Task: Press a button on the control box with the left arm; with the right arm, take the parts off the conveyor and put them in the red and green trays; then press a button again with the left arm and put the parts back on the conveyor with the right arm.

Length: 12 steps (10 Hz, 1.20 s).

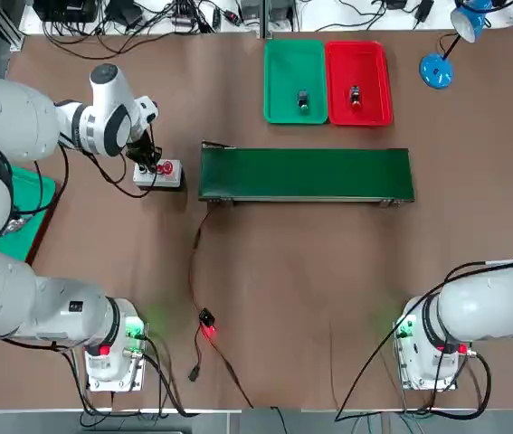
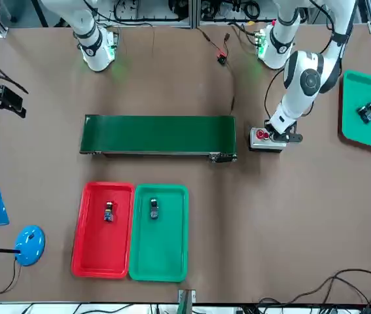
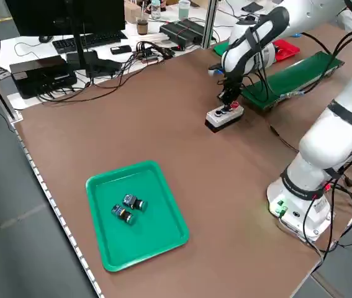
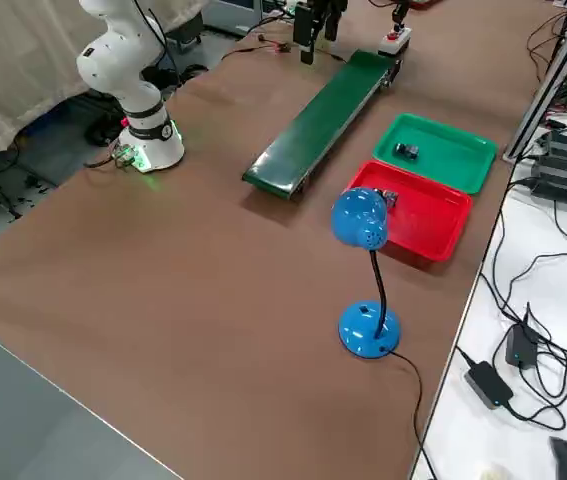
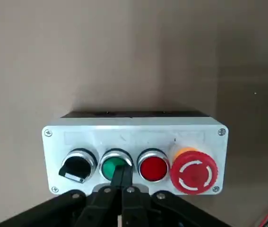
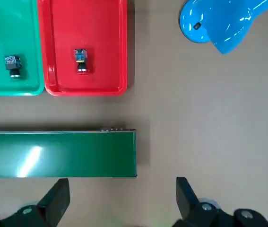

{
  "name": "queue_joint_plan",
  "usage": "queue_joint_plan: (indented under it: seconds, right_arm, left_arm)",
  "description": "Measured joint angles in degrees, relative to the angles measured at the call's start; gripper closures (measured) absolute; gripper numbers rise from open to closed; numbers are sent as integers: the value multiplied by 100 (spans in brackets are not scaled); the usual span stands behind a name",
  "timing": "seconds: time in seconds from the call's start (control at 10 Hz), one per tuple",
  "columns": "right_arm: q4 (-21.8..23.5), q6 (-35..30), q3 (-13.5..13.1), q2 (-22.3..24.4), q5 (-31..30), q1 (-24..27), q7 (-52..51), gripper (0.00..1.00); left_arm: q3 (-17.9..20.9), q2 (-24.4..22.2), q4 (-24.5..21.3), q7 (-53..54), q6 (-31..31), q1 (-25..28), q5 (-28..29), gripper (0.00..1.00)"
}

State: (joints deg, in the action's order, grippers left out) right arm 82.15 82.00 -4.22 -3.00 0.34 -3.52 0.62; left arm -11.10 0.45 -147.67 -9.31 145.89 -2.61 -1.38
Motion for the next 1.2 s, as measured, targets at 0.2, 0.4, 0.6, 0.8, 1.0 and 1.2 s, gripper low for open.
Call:
queue_joint_plan:
  seconds: [0.2, 0.4, 0.6, 0.8, 1.0, 1.2]
  right_arm:
    - [0, 0, 0, 0, 0, 0, 0, 1]
    - [0, 0, 0, 0, 0, 0, 0, 1]
    - [0, 0, 0, 0, 0, 0, 0, 1]
    - [0, 0, 0, 0, 0, 0, -1, 1]
    - [0, 0, 0, 0, 0, 0, -1, 1]
    - [0, 0, 0, 0, 0, 0, -1, 1]
  left_arm:
    - [1, 0, 0, 0, 2, 39, 0, 99]
    - [2, 0, 2, 0, 7, 70, 0, 99]
    - [2, 1, 2, 0, 7, 71, 0, 99]
    - [2, 33, 13, 0, 7, 72, 0, 99]
    - [2, 89, 89, 0, -56, 79, 0, 99]
    - [2, 119, 134, 0, -102, 84, 0, 99]
